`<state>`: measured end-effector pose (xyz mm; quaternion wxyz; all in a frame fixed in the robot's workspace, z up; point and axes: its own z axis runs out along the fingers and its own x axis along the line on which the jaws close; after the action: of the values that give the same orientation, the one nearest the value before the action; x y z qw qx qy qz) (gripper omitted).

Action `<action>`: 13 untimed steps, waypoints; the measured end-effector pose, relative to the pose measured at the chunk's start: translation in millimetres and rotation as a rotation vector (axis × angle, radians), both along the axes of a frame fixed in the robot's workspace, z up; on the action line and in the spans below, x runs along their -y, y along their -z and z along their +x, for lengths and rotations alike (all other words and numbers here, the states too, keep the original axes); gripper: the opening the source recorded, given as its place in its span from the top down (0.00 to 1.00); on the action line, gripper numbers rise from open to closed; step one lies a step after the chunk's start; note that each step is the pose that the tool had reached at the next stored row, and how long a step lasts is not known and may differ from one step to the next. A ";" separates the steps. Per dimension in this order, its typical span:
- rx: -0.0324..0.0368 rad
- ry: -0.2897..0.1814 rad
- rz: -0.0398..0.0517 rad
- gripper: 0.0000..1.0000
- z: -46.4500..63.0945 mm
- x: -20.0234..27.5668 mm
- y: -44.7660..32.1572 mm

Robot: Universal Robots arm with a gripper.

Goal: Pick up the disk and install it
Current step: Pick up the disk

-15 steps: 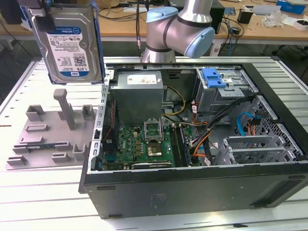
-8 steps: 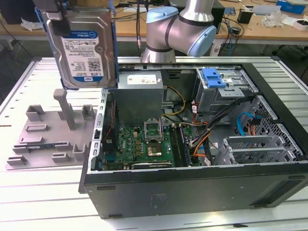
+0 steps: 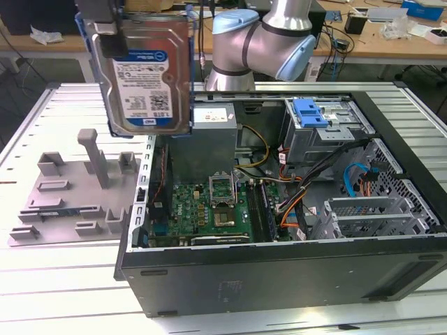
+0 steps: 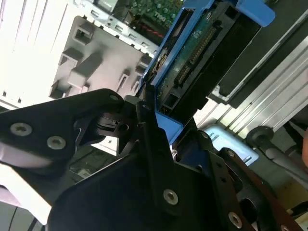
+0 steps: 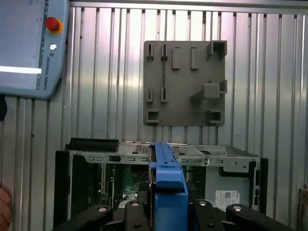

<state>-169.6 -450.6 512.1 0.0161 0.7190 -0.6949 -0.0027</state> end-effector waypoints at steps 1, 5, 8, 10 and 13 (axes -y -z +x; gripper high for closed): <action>-0.0008 0.000 0.0001 0.63 7.7 4.4 -0.5; -0.0027 0.000 0.0000 0.63 32.9 17.8 -1.9; -0.0031 0.000 0.0000 0.63 47.3 24.3 -2.1; -0.0032 0.000 0.0000 0.63 57.5 28.4 -2.2; -0.0032 0.000 0.0000 0.63 71.8 33.6 -2.2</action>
<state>-97.9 -484.2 514.3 0.0172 0.7189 -0.6949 -0.0038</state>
